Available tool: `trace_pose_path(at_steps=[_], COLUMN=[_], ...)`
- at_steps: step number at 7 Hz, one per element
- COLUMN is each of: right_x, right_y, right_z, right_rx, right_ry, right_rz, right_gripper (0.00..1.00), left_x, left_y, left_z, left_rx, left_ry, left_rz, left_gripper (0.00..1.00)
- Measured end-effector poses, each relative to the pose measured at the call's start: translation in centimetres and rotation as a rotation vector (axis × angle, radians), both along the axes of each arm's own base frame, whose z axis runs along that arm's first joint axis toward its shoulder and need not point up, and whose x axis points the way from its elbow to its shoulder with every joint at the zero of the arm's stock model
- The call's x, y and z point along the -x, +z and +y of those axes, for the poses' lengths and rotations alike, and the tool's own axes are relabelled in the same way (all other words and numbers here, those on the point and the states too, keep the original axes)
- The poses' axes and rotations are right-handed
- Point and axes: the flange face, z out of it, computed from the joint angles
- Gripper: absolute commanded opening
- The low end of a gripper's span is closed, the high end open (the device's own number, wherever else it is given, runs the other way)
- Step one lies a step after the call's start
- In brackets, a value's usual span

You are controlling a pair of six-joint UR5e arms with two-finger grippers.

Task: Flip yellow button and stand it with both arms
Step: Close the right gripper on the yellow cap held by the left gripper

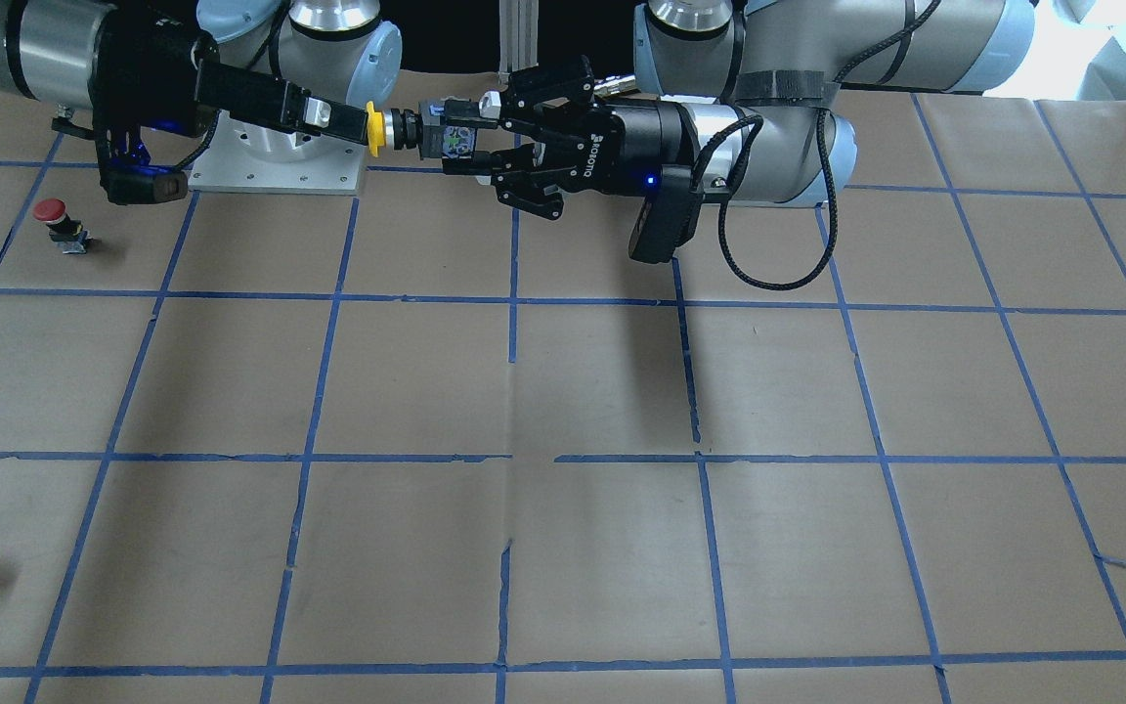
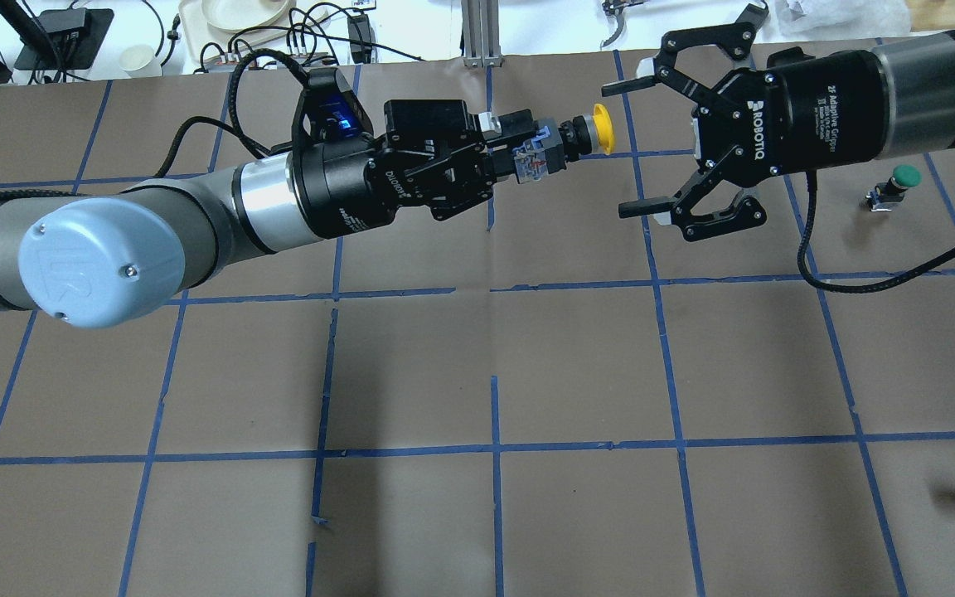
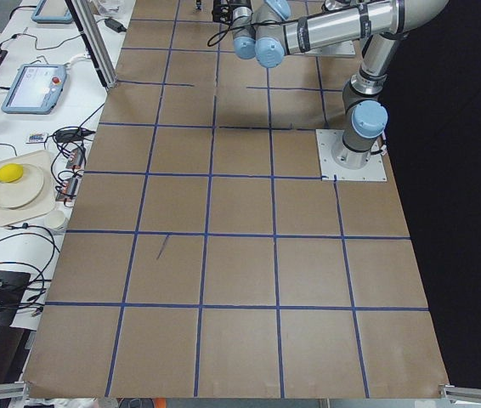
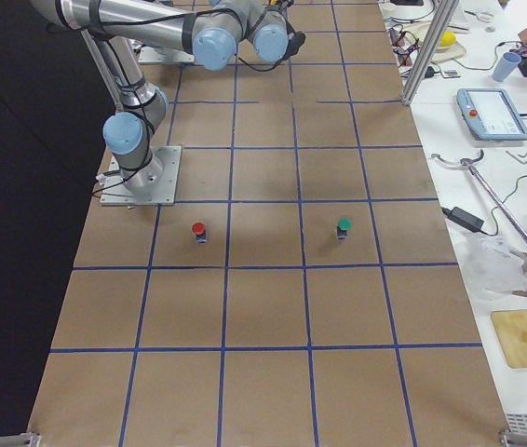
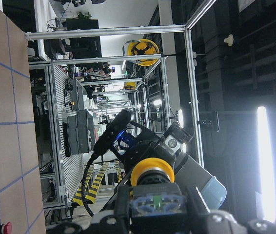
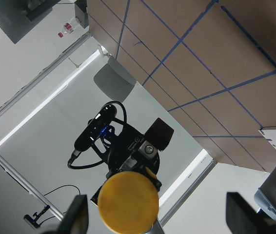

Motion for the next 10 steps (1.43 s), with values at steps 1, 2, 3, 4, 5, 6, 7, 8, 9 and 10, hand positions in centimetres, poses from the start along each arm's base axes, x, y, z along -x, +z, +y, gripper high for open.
trace_pose_path(at_steps=[1, 2, 3, 4, 5, 6, 7, 8, 9, 10], right_x=[-0.1, -0.1, 0.0, 0.0, -0.1, -0.1, -0.2, -0.2, -0.2, -0.2], right_y=[0.4, 0.8, 1.0, 1.2, 1.5, 1.6, 1.7, 1.7, 1.7, 1.7], right_z=[0.1, -0.1, -0.4, -0.4, -0.4, -0.4, -0.5, -0.5, -0.5, -0.6], right_rx=[0.025, 0.055, 0.084, 0.101, 0.115, 0.128, 0.136, 0.141, 0.145, 0.148], right_ry=[0.000, 0.000, -0.002, -0.004, -0.004, -0.003, -0.001, 0.001, 0.002, 0.003], right_rz=[0.004, 0.011, 0.017, 0.019, 0.022, 0.025, 0.027, 0.029, 0.029, 0.030], right_gripper=[0.96, 0.95, 0.94, 0.90, 0.74, 0.56, 0.36, 0.31, 0.27, 0.27], left_x=[0.0, 0.0, 0.0, 0.0, 0.0, 0.0, 0.0, 0.0, 0.0, 0.0], left_y=[0.1, 0.2, 0.3, 0.3, 0.2, 0.2, 0.2, 0.1, 0.1, 0.1], left_z=[0.0, 0.0, 0.0, 0.0, -0.1, -0.1, -0.2, -0.2, -0.2, -0.2], left_rx=[0.002, 0.004, 0.005, 0.004, 0.003, 0.004, 0.002, 0.001, 0.001, 0.000], left_ry=[0.001, 0.001, 0.001, 0.001, 0.001, 0.001, 0.001, 0.002, 0.002, 0.002], left_rz=[0.001, 0.002, 0.002, 0.002, 0.002, 0.003, 0.003, 0.003, 0.003, 0.003], left_gripper=[0.29, 0.29, 0.29, 0.29, 0.29, 0.29, 0.29, 0.29, 0.29, 0.32])
